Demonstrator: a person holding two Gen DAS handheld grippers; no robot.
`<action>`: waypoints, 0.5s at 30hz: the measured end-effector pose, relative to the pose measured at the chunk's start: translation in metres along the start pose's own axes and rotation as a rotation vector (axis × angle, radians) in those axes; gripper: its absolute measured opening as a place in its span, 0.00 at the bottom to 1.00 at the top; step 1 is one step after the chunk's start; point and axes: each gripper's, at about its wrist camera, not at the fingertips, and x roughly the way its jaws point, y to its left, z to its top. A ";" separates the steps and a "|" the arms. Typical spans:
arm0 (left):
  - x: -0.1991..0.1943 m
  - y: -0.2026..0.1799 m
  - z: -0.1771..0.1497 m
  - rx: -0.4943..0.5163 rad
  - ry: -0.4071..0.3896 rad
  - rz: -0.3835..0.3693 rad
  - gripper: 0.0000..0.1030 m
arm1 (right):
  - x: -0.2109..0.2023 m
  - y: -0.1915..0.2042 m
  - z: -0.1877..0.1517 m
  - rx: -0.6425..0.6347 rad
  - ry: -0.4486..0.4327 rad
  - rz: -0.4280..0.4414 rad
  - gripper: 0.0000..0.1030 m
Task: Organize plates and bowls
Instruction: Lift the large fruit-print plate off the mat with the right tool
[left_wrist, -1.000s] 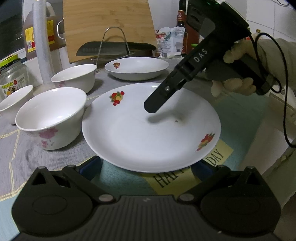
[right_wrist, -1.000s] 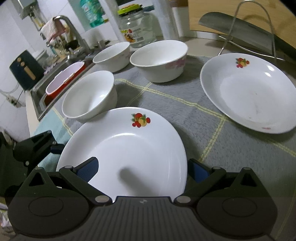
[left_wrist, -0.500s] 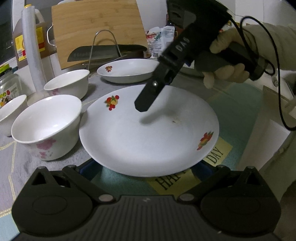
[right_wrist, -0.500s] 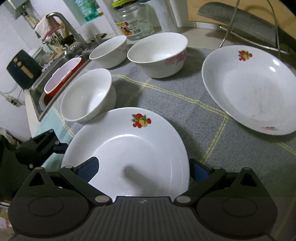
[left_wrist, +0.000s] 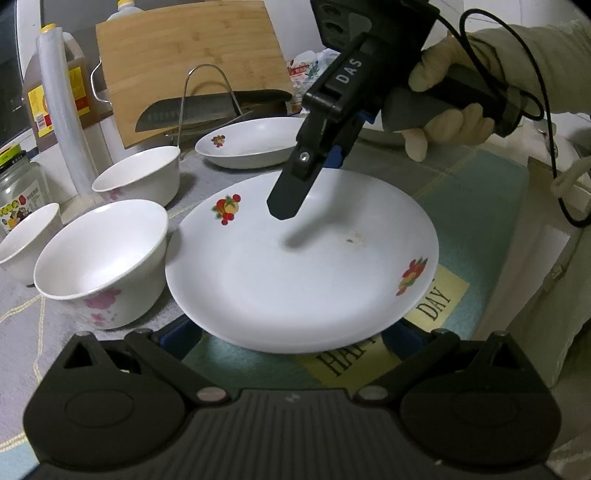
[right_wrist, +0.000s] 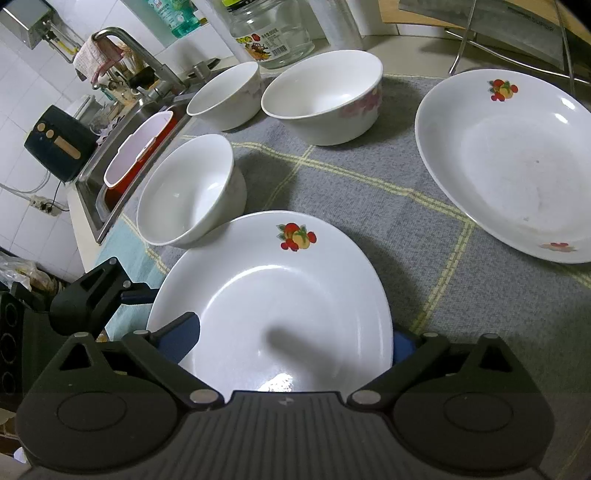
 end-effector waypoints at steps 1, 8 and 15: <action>0.000 0.001 0.000 0.000 0.000 -0.003 1.00 | 0.000 0.000 0.000 0.000 0.001 -0.003 0.99; 0.000 0.003 0.001 -0.004 0.003 -0.011 1.00 | 0.000 0.003 -0.002 -0.005 0.007 -0.006 0.99; -0.001 0.002 0.005 -0.004 0.009 -0.001 1.00 | -0.002 0.005 -0.006 -0.016 0.014 -0.003 0.99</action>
